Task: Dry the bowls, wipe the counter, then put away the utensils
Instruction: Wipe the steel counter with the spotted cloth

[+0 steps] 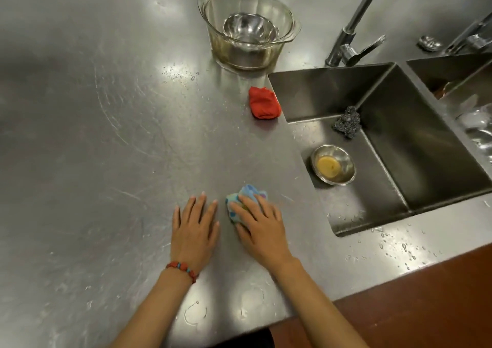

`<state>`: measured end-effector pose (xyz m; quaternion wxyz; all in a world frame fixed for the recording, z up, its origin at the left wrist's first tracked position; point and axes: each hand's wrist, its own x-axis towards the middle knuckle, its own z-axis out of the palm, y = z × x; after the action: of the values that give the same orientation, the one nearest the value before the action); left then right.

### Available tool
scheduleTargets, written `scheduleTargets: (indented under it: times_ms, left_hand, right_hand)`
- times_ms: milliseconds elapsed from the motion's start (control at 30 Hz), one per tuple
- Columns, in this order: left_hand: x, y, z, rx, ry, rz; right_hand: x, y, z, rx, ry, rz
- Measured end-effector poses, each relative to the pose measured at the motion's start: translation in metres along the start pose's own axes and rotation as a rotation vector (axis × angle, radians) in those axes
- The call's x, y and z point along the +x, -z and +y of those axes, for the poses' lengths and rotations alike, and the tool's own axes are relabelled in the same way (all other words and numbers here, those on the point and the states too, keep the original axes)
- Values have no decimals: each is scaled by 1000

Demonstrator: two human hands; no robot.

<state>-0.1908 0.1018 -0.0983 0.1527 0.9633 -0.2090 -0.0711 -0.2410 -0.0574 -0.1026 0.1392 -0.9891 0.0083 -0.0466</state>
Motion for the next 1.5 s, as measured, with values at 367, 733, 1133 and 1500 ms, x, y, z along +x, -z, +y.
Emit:
scheduleTargets:
  times_ms: [367,733,1133,1500]
  left_hand:
    - [20,8,-12,-26,196,69]
    - [21,5,-14,27,214,-6]
    - [48,20,-36,-14,283,72]
    - [77,23,-62,34,307,74]
  right_hand:
    - [116,1,32,10,-224,-45]
    - [175,-12,19,57,81,-82]
    - [187,-17,20,77,269,-84]
    - [238,-35,-12,60,108,-25]
